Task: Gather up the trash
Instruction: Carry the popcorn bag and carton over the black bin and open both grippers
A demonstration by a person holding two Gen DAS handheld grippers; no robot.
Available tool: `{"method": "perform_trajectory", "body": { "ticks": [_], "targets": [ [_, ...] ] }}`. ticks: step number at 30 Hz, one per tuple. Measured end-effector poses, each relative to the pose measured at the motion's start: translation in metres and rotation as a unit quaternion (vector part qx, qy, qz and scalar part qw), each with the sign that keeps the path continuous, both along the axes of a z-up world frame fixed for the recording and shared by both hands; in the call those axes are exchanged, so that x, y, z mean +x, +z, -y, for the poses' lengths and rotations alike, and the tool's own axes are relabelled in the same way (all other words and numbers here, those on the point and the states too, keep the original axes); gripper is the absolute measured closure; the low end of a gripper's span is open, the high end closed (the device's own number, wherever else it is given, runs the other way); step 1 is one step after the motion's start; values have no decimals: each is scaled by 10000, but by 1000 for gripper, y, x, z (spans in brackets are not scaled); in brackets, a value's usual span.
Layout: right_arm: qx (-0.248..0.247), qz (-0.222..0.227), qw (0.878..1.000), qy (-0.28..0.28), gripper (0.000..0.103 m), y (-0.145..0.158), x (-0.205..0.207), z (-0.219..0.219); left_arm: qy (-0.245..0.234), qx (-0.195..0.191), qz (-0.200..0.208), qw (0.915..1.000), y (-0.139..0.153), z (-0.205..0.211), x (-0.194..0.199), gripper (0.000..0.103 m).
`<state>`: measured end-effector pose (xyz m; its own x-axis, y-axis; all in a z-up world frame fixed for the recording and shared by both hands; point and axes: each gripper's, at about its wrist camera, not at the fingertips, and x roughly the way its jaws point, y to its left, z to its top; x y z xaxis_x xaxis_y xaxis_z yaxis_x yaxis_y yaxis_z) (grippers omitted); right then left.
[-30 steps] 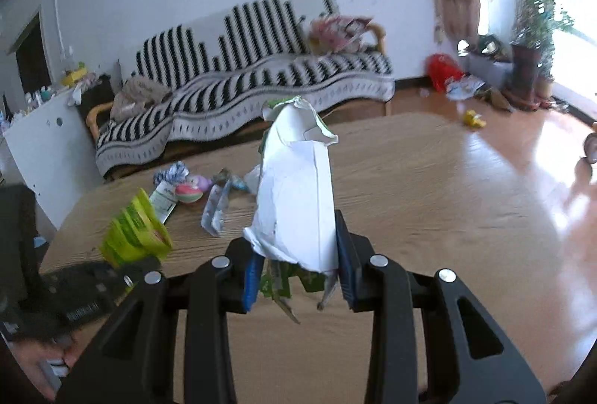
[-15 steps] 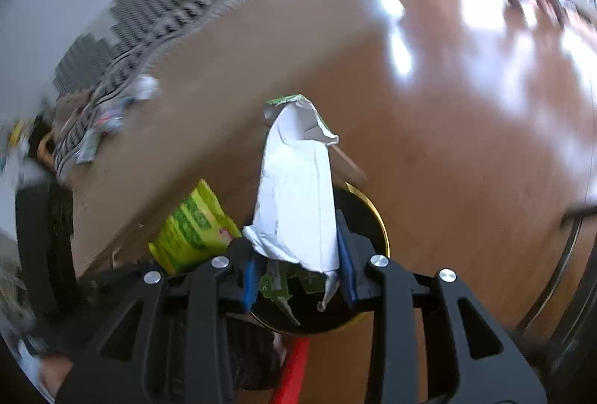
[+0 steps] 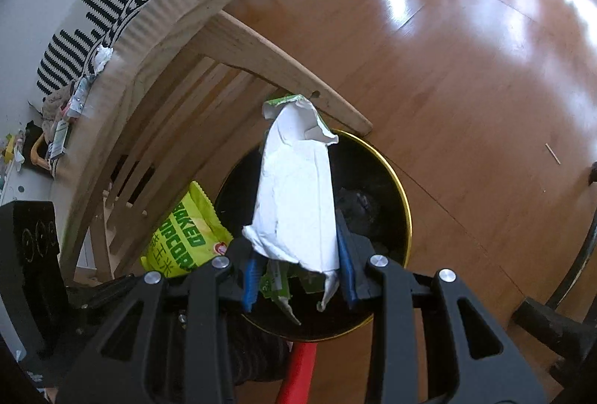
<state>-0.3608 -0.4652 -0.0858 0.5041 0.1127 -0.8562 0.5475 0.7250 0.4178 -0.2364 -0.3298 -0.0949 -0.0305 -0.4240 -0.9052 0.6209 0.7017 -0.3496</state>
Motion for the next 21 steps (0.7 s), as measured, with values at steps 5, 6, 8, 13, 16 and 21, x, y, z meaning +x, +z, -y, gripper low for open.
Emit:
{"method": "perform_trajectory", "body": {
  "ticks": [5,6,8,13,16,21],
  "targets": [
    [25,-50,10000,12,69,-2,6,5,-26,-13,18,10000,4,-1,-4,62],
    [48,-58,10000,-1,69,-2,7,6,-34,-9,23,10000,6,-1,-5,62],
    [53,-69,10000,-17,69,-1,13,7,-28,-23,17,10000,7,-2,-5,62],
    [135,-46,9999,-89,40,1,16,10,120,-30,174,9998,12,-5,-5,51],
    [230,166,9994,-179,15,11,15,18,306,-119,394,9987,19,-8,-8,6],
    [-104,382,9977,-544,9,40,5,38,155,-471,41,9988,34,-8,-13,6]
  ]
}}
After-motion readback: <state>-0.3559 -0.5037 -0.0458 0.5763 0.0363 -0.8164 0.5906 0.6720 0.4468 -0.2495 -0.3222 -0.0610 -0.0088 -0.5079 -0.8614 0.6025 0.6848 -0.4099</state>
